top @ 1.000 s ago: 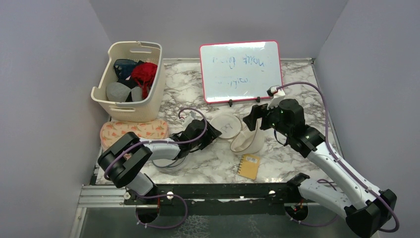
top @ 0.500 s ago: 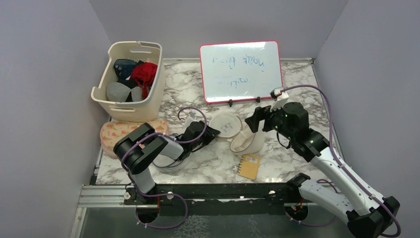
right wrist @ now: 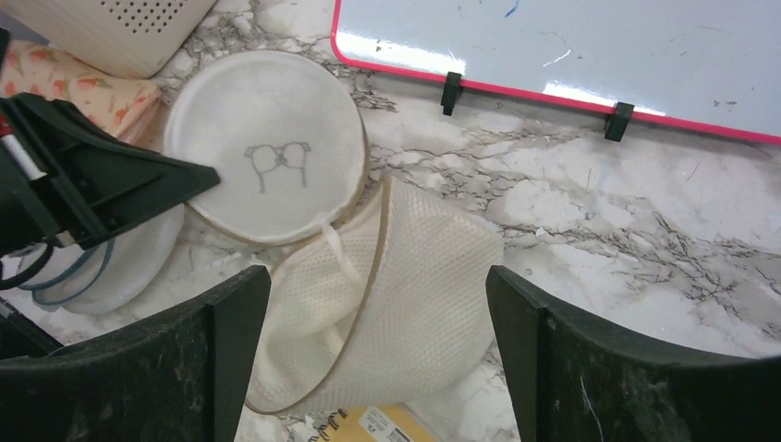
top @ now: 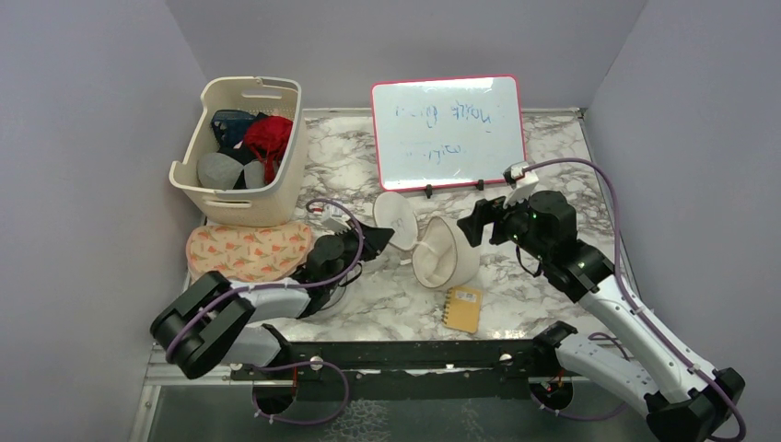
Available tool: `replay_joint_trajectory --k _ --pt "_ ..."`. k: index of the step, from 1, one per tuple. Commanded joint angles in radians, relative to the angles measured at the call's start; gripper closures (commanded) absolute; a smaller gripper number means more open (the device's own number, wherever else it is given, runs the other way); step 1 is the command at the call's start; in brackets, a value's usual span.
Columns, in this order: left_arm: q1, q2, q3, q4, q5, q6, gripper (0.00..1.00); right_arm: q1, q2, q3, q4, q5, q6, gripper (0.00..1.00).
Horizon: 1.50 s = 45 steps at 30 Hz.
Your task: Unzip the laundry bag and remove the bra
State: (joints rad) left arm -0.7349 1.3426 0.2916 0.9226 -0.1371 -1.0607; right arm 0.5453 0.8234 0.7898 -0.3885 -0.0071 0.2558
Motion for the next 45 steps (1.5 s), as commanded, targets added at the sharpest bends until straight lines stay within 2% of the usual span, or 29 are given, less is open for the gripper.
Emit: replay_joint_trajectory --k 1,7,10,15,21,28,32,45 --pt "-0.001 -0.154 -0.014 -0.030 -0.025 0.255 1.00 0.005 0.015 0.031 0.014 0.046 -0.029 0.14" --pt "-0.004 -0.334 0.043 -0.113 0.025 0.629 1.00 0.005 -0.019 0.054 0.009 0.042 -0.027 0.15" --pt "-0.012 -0.359 0.104 -0.189 0.109 0.847 1.00 0.005 -0.052 0.057 0.014 0.047 -0.026 0.15" --pt "-0.043 -0.353 0.164 -0.316 0.188 1.109 1.00 0.005 -0.114 0.055 0.028 0.059 -0.030 0.15" --pt "-0.119 -0.350 0.163 -0.341 0.187 1.348 1.00 0.005 -0.167 0.056 0.027 0.084 -0.054 0.16" --pt "-0.321 -0.237 0.201 -0.461 0.015 1.718 1.00 0.005 -0.219 0.046 0.034 0.108 -0.064 0.16" --pt "-0.373 -0.188 0.184 -0.459 -0.040 1.807 1.00 0.005 -0.236 0.040 0.033 0.113 -0.068 0.16" --pt "-0.482 0.075 0.234 -0.471 -0.067 1.870 1.00 0.005 -0.243 0.035 0.028 0.116 -0.069 0.16"
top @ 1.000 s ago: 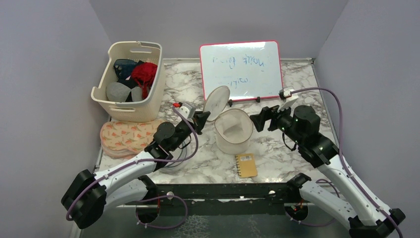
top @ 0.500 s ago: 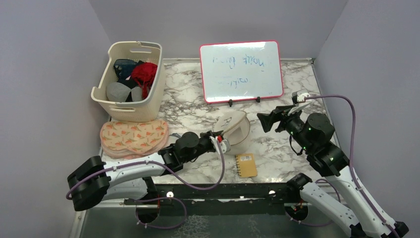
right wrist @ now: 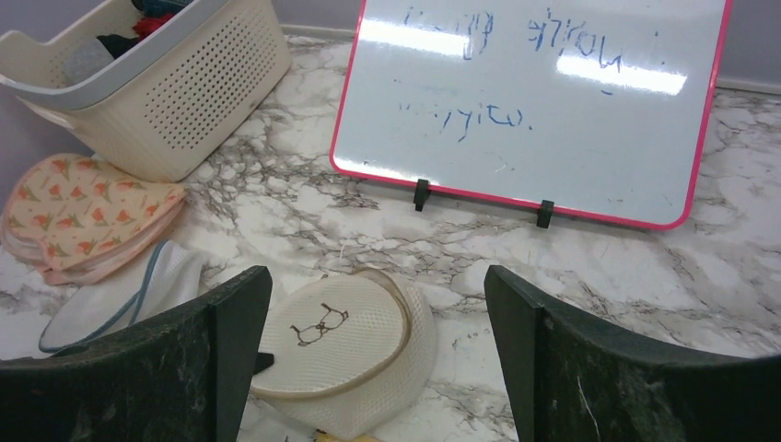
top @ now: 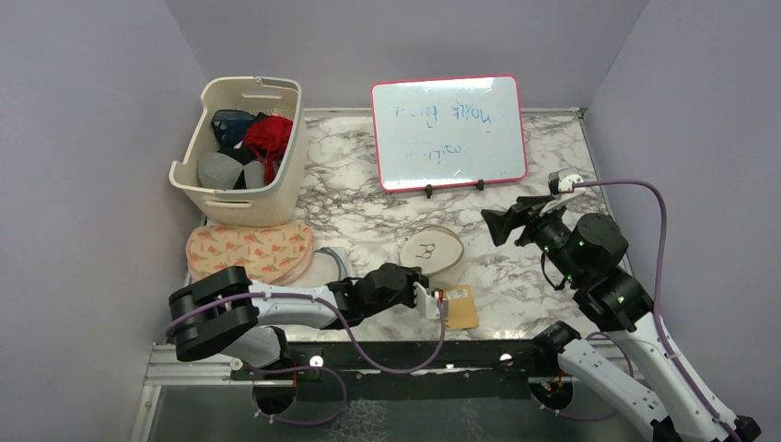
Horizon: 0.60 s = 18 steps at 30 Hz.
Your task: Unzip the laundry bag and remove the bra
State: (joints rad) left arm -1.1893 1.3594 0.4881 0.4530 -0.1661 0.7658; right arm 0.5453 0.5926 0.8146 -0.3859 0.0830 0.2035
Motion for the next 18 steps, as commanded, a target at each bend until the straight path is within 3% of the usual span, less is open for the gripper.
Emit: replay_joint_trajectory --k 1,12,16,18 --pt "-0.036 0.079 0.042 -0.006 -0.038 0.044 1.00 0.005 -0.016 0.009 0.025 0.027 -0.017 0.16" --pt "-0.050 0.261 0.126 -0.148 -0.014 -0.028 0.99 0.005 -0.017 0.002 0.034 0.019 -0.017 0.16" --pt "-0.050 0.262 0.119 -0.142 -0.019 -0.046 0.92 0.005 -0.022 0.000 0.033 0.018 -0.015 0.16" --pt "-0.050 0.255 0.119 -0.141 -0.025 -0.059 0.81 0.004 -0.021 -0.001 0.035 0.015 -0.016 0.16"
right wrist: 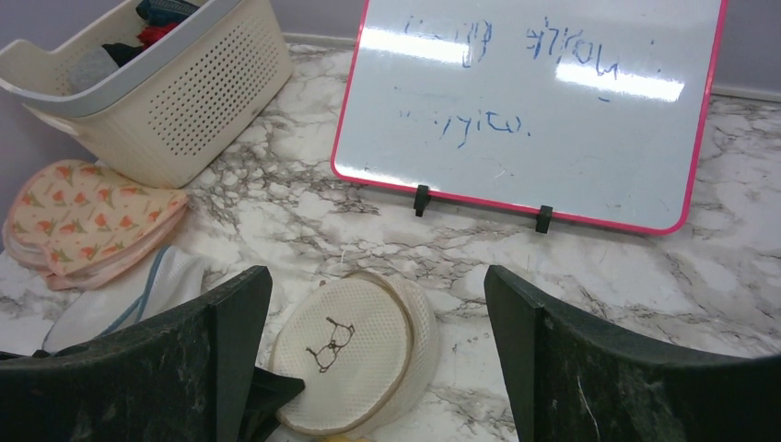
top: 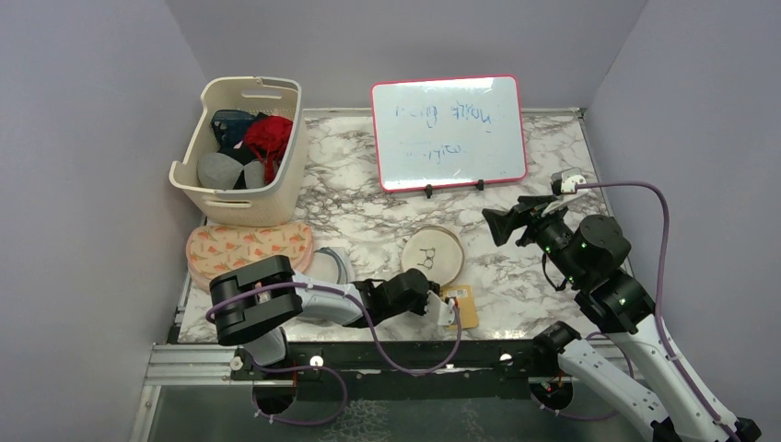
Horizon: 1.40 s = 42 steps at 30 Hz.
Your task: Unzip the laundry bag and remove the bra
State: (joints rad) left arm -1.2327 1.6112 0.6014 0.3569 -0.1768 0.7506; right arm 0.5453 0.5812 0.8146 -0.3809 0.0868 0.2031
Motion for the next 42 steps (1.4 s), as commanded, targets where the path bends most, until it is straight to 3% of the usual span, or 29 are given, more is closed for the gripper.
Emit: replay_joint_trajectory --k 1,6,11,17,20,23,28,33,38,42 --pt "-0.007 -0.003 0.007 -0.046 -0.015 -0.048 0.74 0.005 -0.007 0.000 0.030 0.009 -0.015 0.16" --pt "-0.006 -0.092 0.004 -0.042 -0.006 -0.060 0.42 0.005 -0.003 0.001 0.031 0.008 -0.015 0.16" --pt "0.004 -0.225 0.012 -0.059 0.118 -0.087 0.23 0.005 -0.006 -0.002 0.035 0.008 -0.015 0.16" --pt "0.071 -0.325 0.039 -0.069 0.265 -0.247 0.18 0.005 -0.001 -0.002 0.034 0.003 -0.013 0.16" --pt "0.142 -0.382 0.015 -0.003 0.353 -0.353 0.16 0.005 0.001 -0.002 0.038 0.000 -0.013 0.16" --pt "0.243 -0.451 -0.017 0.117 0.354 -0.554 0.14 0.005 0.006 -0.001 0.037 -0.006 -0.011 0.16" --pt "0.365 -0.544 0.074 0.076 0.088 -0.900 0.04 0.005 0.017 -0.003 0.036 -0.011 -0.003 0.16" --pt "0.627 -0.595 0.221 -0.152 -0.049 -1.081 0.01 0.005 0.040 0.012 0.026 0.003 -0.002 0.14" --pt "0.917 -0.630 0.329 -0.281 -0.024 -1.036 0.01 0.004 0.057 0.041 -0.011 0.049 -0.006 0.07" --pt "1.054 -0.683 0.418 -0.329 -0.042 -0.918 0.01 0.005 0.082 0.078 -0.063 0.135 -0.022 0.00"
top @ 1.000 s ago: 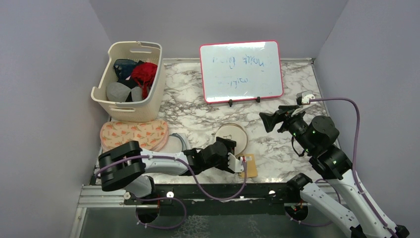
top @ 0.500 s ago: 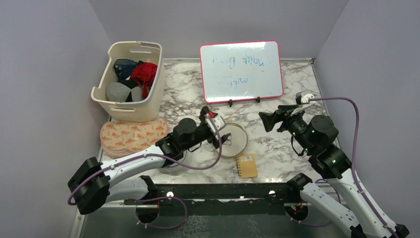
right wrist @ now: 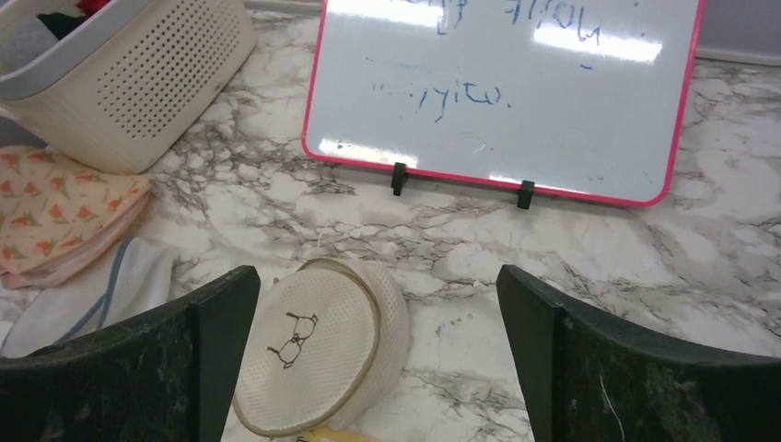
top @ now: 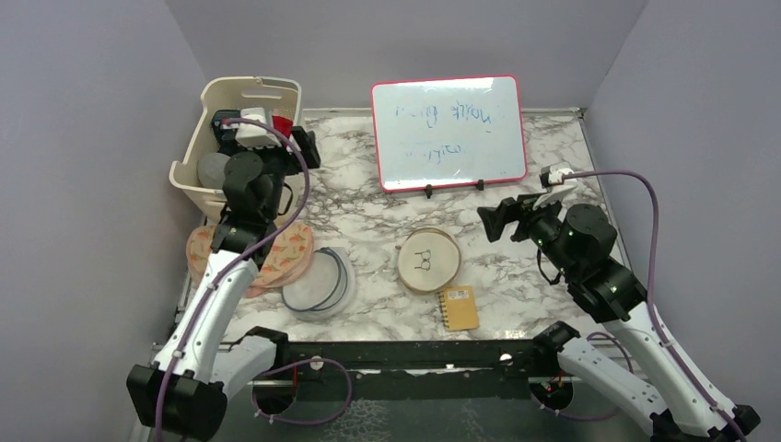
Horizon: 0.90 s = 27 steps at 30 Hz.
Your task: Unzip the laundry bag and remove the bra
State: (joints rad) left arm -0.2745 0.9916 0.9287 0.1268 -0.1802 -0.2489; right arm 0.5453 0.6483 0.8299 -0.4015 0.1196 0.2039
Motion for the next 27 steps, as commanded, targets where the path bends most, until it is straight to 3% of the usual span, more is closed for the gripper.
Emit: replay_joint_trajectory --k 1,5,10,24,27 --pt "0.109 -0.083 0.110 -0.107 -0.055 0.117 0.01 0.005 0.023 0.079 -0.057 0.136 -0.026 0.00" --pt "0.112 -0.190 0.153 -0.104 -0.096 0.260 0.01 0.005 0.061 0.186 -0.122 0.301 -0.033 0.00" --pt "0.112 -0.293 0.174 -0.128 -0.143 0.336 0.01 0.005 0.070 0.295 -0.127 0.436 -0.092 0.00" --pt "0.113 -0.350 0.176 -0.182 -0.145 0.330 0.01 0.005 0.054 0.311 -0.087 0.385 -0.068 0.00" --pt "0.112 -0.347 0.171 -0.188 -0.132 0.315 0.01 0.005 0.006 0.266 -0.040 0.308 -0.089 0.00"
